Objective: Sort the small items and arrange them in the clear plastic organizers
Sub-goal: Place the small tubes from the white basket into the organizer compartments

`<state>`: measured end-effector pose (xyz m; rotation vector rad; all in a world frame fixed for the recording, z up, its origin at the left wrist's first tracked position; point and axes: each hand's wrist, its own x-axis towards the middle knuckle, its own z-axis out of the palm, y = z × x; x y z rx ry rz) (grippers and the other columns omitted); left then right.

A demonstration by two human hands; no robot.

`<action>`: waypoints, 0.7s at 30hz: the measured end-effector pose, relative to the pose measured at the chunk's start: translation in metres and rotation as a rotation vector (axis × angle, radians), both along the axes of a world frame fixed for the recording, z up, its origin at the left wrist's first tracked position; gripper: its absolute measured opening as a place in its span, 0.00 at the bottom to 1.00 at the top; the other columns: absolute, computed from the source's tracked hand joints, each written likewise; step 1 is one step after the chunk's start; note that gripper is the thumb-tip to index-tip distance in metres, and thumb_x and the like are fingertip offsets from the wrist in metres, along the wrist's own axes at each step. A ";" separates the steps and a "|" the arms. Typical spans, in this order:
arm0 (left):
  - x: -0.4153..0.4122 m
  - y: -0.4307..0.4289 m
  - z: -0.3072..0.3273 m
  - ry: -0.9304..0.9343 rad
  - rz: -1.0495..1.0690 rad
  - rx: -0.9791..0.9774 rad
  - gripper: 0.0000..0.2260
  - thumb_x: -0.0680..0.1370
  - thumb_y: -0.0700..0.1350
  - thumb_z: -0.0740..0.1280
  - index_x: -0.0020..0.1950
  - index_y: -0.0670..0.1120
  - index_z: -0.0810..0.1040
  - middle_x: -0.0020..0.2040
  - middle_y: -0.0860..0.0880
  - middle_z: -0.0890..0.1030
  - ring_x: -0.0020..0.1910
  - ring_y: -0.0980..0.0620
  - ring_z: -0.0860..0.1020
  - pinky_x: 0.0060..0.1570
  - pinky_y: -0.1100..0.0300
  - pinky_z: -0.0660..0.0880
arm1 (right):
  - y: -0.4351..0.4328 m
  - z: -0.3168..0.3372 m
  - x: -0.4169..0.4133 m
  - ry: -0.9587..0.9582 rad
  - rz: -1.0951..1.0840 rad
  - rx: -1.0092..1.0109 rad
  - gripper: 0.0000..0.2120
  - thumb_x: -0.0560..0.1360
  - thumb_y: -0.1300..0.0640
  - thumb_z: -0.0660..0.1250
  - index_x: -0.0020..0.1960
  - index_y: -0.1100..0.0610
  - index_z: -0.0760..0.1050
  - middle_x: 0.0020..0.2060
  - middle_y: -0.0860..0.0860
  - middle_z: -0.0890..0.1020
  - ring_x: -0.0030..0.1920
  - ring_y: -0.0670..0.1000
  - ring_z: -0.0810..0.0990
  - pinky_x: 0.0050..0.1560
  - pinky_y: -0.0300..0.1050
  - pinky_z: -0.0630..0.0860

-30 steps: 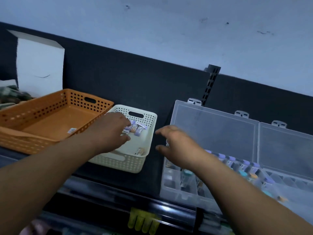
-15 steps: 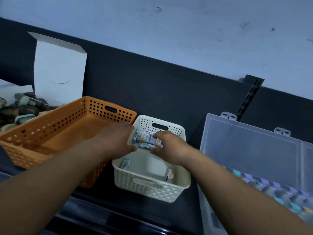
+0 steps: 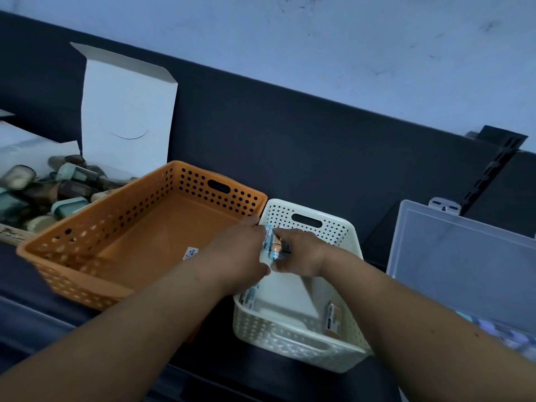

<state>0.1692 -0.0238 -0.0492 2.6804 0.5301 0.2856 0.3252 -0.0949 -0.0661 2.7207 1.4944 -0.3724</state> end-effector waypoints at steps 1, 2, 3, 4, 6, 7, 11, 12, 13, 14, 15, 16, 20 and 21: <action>0.000 0.000 0.000 -0.007 -0.005 -0.002 0.29 0.74 0.49 0.70 0.73 0.49 0.65 0.75 0.53 0.60 0.71 0.51 0.65 0.66 0.59 0.62 | -0.001 0.000 0.001 0.008 -0.005 0.021 0.24 0.69 0.47 0.73 0.62 0.46 0.70 0.56 0.49 0.76 0.57 0.54 0.75 0.59 0.49 0.73; 0.000 0.000 0.000 -0.016 -0.009 -0.008 0.28 0.74 0.49 0.70 0.72 0.50 0.66 0.75 0.53 0.61 0.70 0.52 0.65 0.65 0.60 0.63 | -0.002 0.000 0.002 0.008 -0.011 0.043 0.23 0.67 0.48 0.74 0.59 0.46 0.72 0.55 0.49 0.76 0.56 0.53 0.75 0.58 0.49 0.74; -0.001 0.000 0.001 -0.025 -0.012 -0.015 0.27 0.74 0.49 0.70 0.71 0.51 0.67 0.74 0.53 0.62 0.69 0.52 0.66 0.63 0.61 0.63 | -0.003 0.000 0.003 0.009 -0.019 0.066 0.22 0.66 0.49 0.76 0.57 0.46 0.72 0.54 0.49 0.75 0.56 0.53 0.75 0.57 0.48 0.74; -0.001 -0.001 0.001 -0.030 -0.015 -0.020 0.26 0.74 0.48 0.70 0.71 0.51 0.67 0.73 0.53 0.62 0.69 0.52 0.66 0.62 0.61 0.64 | -0.003 0.000 0.003 0.016 -0.025 0.081 0.23 0.65 0.49 0.77 0.56 0.46 0.72 0.54 0.49 0.74 0.56 0.52 0.75 0.57 0.48 0.74; -0.001 -0.001 0.001 -0.023 -0.019 -0.025 0.26 0.74 0.49 0.70 0.71 0.51 0.67 0.73 0.53 0.63 0.68 0.52 0.67 0.61 0.61 0.64 | -0.003 -0.001 0.002 0.027 -0.029 0.066 0.28 0.64 0.47 0.77 0.61 0.45 0.71 0.58 0.50 0.72 0.60 0.53 0.72 0.61 0.50 0.73; -0.001 -0.001 0.001 -0.020 -0.019 -0.025 0.26 0.74 0.49 0.70 0.71 0.51 0.66 0.72 0.53 0.63 0.68 0.52 0.67 0.62 0.60 0.65 | -0.002 -0.002 0.001 0.038 -0.029 0.044 0.32 0.64 0.45 0.76 0.66 0.44 0.69 0.61 0.50 0.72 0.63 0.54 0.71 0.63 0.51 0.72; -0.001 -0.001 0.001 -0.010 -0.018 -0.020 0.27 0.75 0.49 0.70 0.72 0.50 0.65 0.73 0.53 0.62 0.69 0.52 0.66 0.63 0.60 0.65 | -0.003 -0.001 0.002 0.097 -0.022 0.014 0.31 0.66 0.46 0.76 0.67 0.45 0.70 0.57 0.47 0.79 0.57 0.52 0.77 0.59 0.48 0.75; 0.000 -0.001 0.001 -0.006 -0.016 -0.018 0.28 0.75 0.49 0.69 0.73 0.49 0.64 0.74 0.53 0.61 0.70 0.52 0.65 0.64 0.59 0.64 | -0.003 0.000 0.002 0.102 -0.021 0.018 0.29 0.66 0.48 0.77 0.65 0.46 0.71 0.54 0.47 0.80 0.54 0.52 0.79 0.57 0.48 0.76; -0.001 -0.001 0.001 -0.001 -0.015 -0.015 0.28 0.75 0.49 0.69 0.73 0.49 0.64 0.74 0.53 0.60 0.70 0.52 0.65 0.65 0.59 0.64 | -0.004 0.001 0.002 0.109 -0.025 0.022 0.28 0.66 0.49 0.77 0.63 0.46 0.72 0.52 0.47 0.81 0.51 0.51 0.80 0.55 0.48 0.77; 0.000 -0.001 0.001 0.002 -0.013 -0.013 0.29 0.75 0.49 0.69 0.73 0.48 0.64 0.74 0.53 0.60 0.70 0.52 0.65 0.65 0.59 0.64 | -0.005 0.002 0.001 0.117 -0.029 0.026 0.27 0.65 0.49 0.78 0.61 0.46 0.72 0.51 0.47 0.81 0.49 0.51 0.80 0.54 0.47 0.77; 0.000 -0.001 0.000 0.004 -0.011 -0.013 0.29 0.75 0.50 0.70 0.73 0.48 0.64 0.74 0.53 0.60 0.71 0.52 0.64 0.65 0.58 0.64 | -0.006 0.003 -0.001 0.125 -0.025 0.034 0.27 0.64 0.49 0.79 0.59 0.46 0.72 0.50 0.47 0.80 0.48 0.51 0.80 0.52 0.47 0.78; 0.000 -0.001 0.000 0.006 -0.008 -0.014 0.28 0.75 0.50 0.70 0.73 0.47 0.64 0.74 0.52 0.60 0.70 0.51 0.65 0.65 0.58 0.64 | -0.007 0.002 -0.002 0.137 -0.021 0.043 0.26 0.63 0.49 0.79 0.57 0.46 0.72 0.51 0.49 0.79 0.47 0.51 0.80 0.52 0.48 0.79; 0.000 -0.002 0.001 0.018 -0.001 -0.012 0.28 0.75 0.49 0.70 0.72 0.46 0.65 0.74 0.52 0.60 0.70 0.51 0.66 0.65 0.58 0.65 | -0.015 0.005 -0.006 0.152 -0.022 0.128 0.21 0.62 0.51 0.79 0.49 0.48 0.72 0.53 0.49 0.69 0.47 0.52 0.79 0.52 0.49 0.79; 0.000 -0.001 0.000 0.022 0.003 -0.011 0.28 0.75 0.49 0.70 0.73 0.46 0.65 0.75 0.52 0.59 0.70 0.51 0.66 0.65 0.58 0.65 | -0.016 0.008 -0.006 0.146 -0.022 0.153 0.19 0.63 0.52 0.79 0.48 0.48 0.73 0.52 0.49 0.68 0.47 0.52 0.78 0.51 0.47 0.79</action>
